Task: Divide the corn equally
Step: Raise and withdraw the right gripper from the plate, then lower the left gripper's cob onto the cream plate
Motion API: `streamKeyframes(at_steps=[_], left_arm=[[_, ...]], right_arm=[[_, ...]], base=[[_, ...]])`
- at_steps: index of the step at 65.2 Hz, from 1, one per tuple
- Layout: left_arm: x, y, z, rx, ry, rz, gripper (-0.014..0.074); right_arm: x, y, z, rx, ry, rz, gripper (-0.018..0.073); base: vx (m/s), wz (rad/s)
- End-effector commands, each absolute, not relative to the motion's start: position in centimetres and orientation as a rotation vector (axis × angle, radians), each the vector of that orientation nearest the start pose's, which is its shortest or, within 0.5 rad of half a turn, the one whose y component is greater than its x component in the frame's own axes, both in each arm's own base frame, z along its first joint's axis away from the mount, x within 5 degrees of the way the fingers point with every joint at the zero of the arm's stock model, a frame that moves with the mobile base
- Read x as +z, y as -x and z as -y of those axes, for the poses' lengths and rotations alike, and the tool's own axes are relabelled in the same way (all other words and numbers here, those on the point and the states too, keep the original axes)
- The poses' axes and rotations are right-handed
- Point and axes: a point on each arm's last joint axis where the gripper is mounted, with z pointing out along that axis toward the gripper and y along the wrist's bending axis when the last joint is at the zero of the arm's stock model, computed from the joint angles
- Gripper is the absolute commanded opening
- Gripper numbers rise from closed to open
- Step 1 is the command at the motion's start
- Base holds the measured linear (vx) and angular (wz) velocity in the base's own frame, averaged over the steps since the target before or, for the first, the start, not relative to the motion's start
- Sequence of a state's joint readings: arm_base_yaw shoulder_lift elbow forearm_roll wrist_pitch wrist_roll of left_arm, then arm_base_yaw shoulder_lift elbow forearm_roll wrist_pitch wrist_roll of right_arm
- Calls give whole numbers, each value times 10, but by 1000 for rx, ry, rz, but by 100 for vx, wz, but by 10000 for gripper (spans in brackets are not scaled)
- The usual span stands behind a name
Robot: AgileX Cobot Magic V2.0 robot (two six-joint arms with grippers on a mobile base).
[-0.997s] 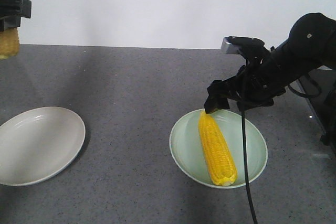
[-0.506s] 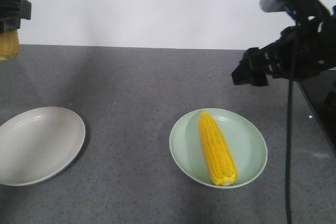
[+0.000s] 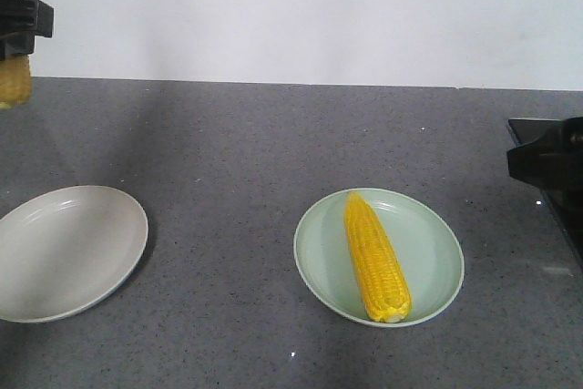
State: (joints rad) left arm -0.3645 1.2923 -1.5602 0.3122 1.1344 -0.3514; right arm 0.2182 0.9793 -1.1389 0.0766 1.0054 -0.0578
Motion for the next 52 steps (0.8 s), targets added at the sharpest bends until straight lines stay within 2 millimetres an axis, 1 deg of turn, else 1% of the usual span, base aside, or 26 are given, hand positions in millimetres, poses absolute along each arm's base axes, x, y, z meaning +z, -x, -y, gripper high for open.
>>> streamKeyframes(at_steps=[1, 11, 19, 28, 39, 45, 52], left_arm=[[466, -236, 62, 20, -16, -2229, 128], [455, -239, 62, 64, -7, -2327, 128], [439, -251, 65, 128, -28, -2424, 128], [420, -267, 72, 156, -55, -2489, 128], [384, -280, 77, 221, -100, -2603, 128], [361, -283, 77, 270, -129, -2672, 128], [340, -285, 77, 308, -153, -2721, 128]], right_arm=[[411, -166, -40, 162, 281, -2203, 578], [411, -165, -40, 162, 280, -2199, 578], [411, -166, -40, 162, 281, -2204, 578], [411, -166, -40, 162, 281, -2204, 578], [411, -166, -40, 160, 282, -2203, 578], [411, -166, -40, 160, 282, -2203, 578], [411, -166, -40, 160, 282, -2202, 578]], base=[[0, 0], [0, 0], [0, 0], [0, 0], [0, 0], [0, 0], [0, 0]])
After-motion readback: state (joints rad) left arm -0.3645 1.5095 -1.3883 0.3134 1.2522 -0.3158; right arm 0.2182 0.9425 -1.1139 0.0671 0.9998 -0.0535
